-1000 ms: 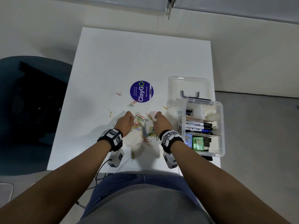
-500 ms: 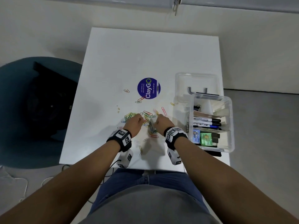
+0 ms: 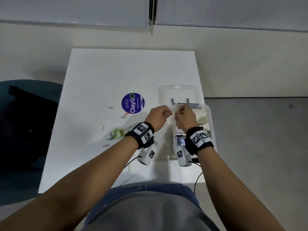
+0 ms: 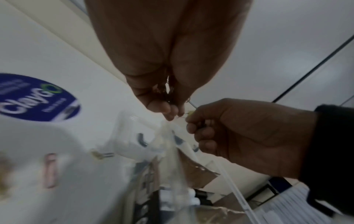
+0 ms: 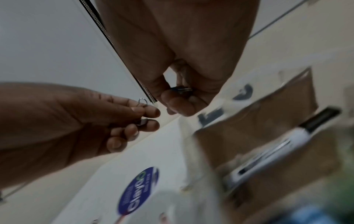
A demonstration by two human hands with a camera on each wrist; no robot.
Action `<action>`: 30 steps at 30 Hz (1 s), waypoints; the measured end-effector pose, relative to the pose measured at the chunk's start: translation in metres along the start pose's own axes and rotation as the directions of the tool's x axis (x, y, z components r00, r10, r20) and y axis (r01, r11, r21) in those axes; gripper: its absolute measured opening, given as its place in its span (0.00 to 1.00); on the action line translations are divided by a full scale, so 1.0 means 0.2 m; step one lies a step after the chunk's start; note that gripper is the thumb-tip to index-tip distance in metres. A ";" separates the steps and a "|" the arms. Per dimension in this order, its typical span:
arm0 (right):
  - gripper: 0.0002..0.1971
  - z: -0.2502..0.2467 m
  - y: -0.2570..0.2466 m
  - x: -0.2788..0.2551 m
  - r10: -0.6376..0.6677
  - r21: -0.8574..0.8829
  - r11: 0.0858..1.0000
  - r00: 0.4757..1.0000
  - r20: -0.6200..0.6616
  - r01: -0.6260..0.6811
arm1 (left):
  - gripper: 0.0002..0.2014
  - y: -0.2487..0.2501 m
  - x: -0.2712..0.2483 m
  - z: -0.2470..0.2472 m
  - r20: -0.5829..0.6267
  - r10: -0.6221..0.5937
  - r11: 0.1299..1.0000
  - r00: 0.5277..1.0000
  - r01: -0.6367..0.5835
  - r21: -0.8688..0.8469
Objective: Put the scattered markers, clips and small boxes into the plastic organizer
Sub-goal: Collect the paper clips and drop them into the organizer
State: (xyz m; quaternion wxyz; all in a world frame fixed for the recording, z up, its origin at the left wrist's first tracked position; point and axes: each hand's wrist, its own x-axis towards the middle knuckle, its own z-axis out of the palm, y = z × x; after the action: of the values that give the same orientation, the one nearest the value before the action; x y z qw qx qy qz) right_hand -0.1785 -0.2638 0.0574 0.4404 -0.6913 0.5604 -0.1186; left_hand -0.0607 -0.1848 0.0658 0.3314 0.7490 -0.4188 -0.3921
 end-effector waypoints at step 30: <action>0.24 0.62 0.13 -0.30 0.193 -0.631 0.748 0.843 0.503 0.205 | 0.24 -0.94 -0.23 -0.34 -0.109 -0.343 0.744 0.933 0.340 0.575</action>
State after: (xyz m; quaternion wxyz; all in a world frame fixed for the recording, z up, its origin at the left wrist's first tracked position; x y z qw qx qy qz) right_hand -0.1346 -0.1504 -0.0146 0.3041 -0.8082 0.4159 0.2854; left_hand 0.0517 -0.0525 -0.0429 0.0067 0.8772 -0.3753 -0.2995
